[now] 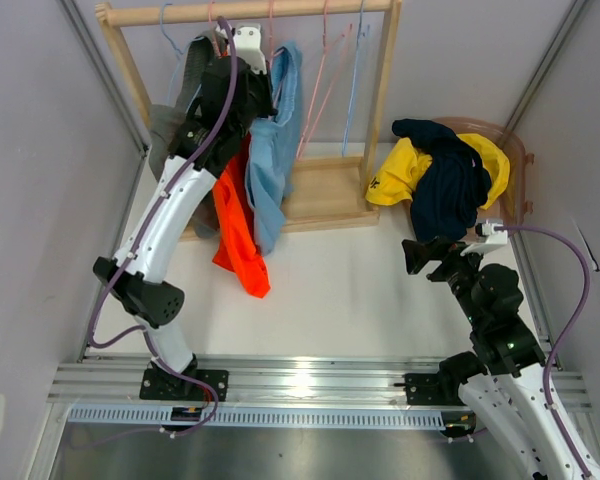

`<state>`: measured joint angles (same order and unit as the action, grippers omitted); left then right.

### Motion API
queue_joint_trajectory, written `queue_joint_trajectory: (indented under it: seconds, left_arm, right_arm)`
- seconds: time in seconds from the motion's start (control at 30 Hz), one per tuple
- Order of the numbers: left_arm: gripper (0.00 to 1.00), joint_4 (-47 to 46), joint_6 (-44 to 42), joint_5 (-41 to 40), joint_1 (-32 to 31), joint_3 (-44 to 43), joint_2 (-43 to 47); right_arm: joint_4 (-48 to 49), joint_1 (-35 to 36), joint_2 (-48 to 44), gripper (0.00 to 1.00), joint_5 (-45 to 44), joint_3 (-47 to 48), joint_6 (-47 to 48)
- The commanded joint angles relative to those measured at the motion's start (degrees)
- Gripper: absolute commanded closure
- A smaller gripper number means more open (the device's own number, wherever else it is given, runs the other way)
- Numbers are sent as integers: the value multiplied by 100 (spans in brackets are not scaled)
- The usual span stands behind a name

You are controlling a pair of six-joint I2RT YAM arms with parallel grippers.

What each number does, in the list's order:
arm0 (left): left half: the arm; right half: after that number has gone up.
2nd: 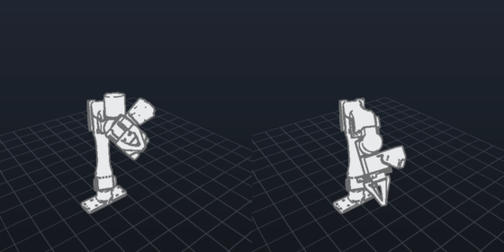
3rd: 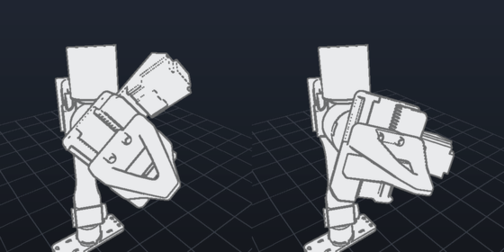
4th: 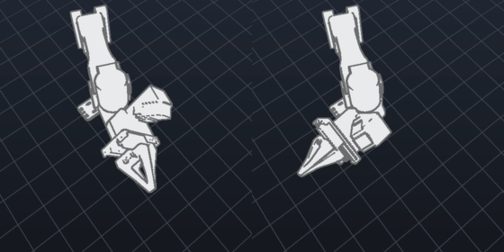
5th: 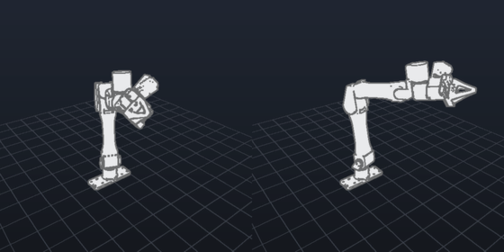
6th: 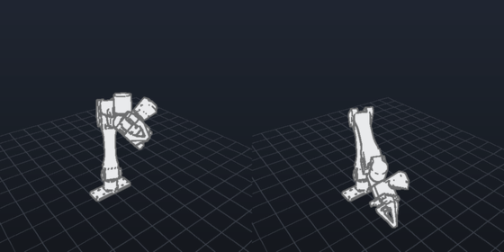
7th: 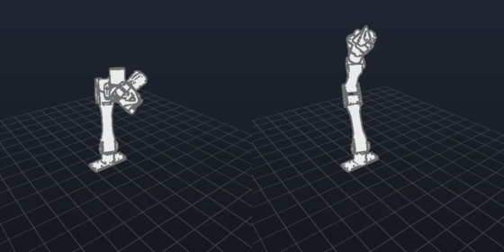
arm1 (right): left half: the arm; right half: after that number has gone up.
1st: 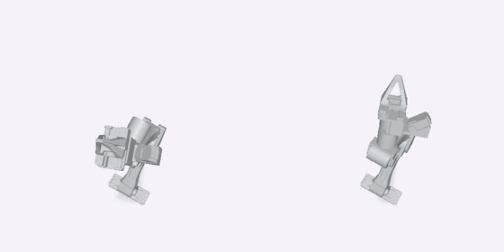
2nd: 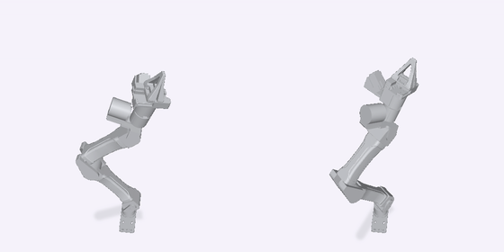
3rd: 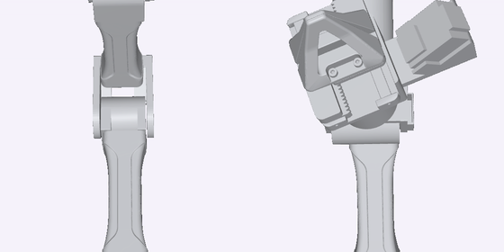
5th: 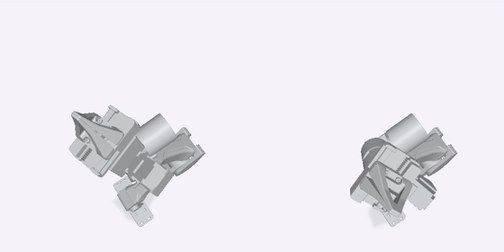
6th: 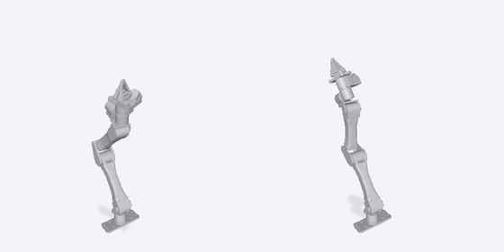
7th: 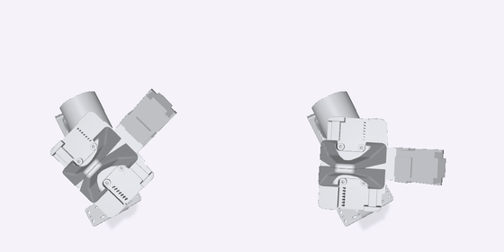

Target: Remove the shorts from the hanger

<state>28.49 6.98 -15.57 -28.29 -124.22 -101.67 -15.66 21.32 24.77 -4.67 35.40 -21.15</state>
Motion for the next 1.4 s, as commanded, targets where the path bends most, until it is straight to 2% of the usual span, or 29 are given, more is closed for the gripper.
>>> queue_joint_trajectory:
  seconds: [0.0, 0.1, 0.3, 0.37, 0.47, 0.63, 0.73, 0.9, 1.1, 1.27, 1.37]
  left_arm:
    - [100, 15, -171, 221, 34, -882, 586]
    - [100, 261, -224, 327, 34, -1401, 700]
    - [100, 604, -119, 572, 26, -1236, 1376]
    - [100, 640, -92, 678, 26, -702, 1684]
    - [100, 632, -74, 871, 26, 369, 2622]
    - [100, 719, 48, 1196, 26, 1452, 3635]
    - [100, 772, 119, 1784, 26, 2382, 4161]
    - [100, 851, 180, 2830, 26, 3464, 4760]
    - [100, 1281, 321, 3622, 34, 3170, 5113]
    - [100, 1879, 382, 3693, 26, 2405, 5095]
    - [100, 2003, 400, 3597, 17, 2245, 5191]
  right_arm:
    - [379, 48, -25, 1, 80, -33, -100]
    - [511, 65, 18, 0, 106, -7, -65]
    - [950, 91, 361, 1, 369, 283, 23]
    - [1195, 118, 580, 1, 666, 388, 119]
    - [1494, 188, 922, 1, 1088, 617, 286]
    - [2066, 442, 1503, 0, 1749, 1039, 585]
    - [2382, 610, 1880, 1, 1978, 1338, 691]
    - [2761, 1066, 2443, 0, 2057, 1733, 735]
    - [2858, 1944, 3269, 1, 1646, 2050, 1138]
    - [3007, 2271, 3569, 0, 1443, 2068, 1183]
    - [3095, 2359, 3709, 1, 1399, 2041, 1174]
